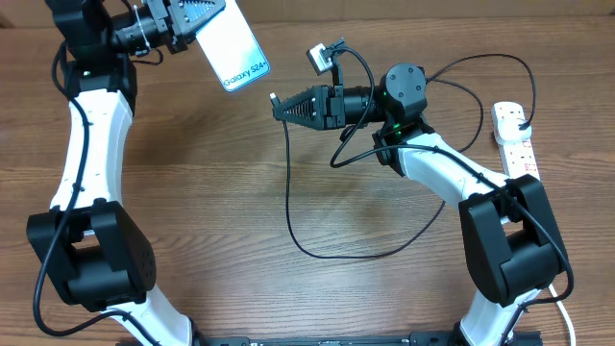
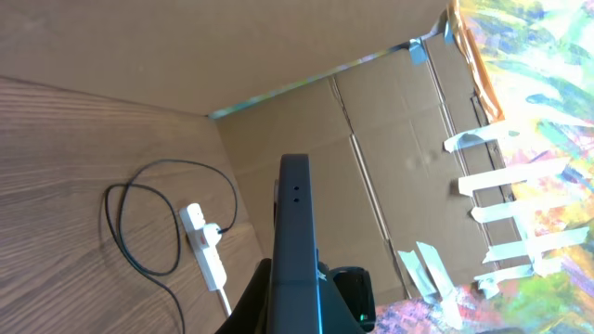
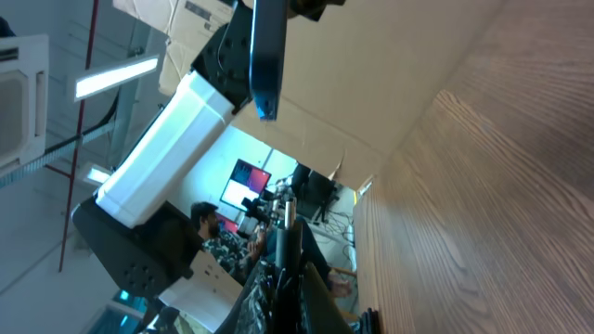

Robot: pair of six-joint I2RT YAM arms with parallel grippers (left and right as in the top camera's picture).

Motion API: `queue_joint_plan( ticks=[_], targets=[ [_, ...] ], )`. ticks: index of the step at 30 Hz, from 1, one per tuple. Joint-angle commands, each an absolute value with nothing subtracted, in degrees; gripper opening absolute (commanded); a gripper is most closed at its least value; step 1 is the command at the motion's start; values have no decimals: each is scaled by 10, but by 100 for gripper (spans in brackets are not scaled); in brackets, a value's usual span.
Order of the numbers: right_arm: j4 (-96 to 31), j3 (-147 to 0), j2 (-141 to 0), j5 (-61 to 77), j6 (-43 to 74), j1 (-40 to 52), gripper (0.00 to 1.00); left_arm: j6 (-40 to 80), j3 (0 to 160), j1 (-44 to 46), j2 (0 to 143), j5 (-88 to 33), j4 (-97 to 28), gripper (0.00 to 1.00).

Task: Plug charger to phone and switch on socket
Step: 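Hold the cable plug near the phone's bottom edge with the right gripper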

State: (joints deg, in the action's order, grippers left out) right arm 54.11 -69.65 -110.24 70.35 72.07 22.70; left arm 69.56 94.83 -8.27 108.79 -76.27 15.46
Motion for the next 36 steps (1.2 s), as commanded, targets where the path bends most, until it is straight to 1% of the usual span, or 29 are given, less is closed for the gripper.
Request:
queue_joint_plan(
  ticks=[1,6,18,24,36],
  targets=[
    [556,-706,-1103,689,748,228,4,712,954,-64,1085,-744,160,4],
    [569,-706,-1103,674,767,228,4,714,954,-51,1085,-725,160,5],
    [575,-706,-1103,659,768,227,4,711,954,-48,1085,-720,166,4],
    [602,-706,-1103,659,767,227,4,711,954,-48,1085,-715,166,5],
    [602,-706,-1103,645,766,227,4,714,954,-43,1085,-716,166,4]
  ],
)
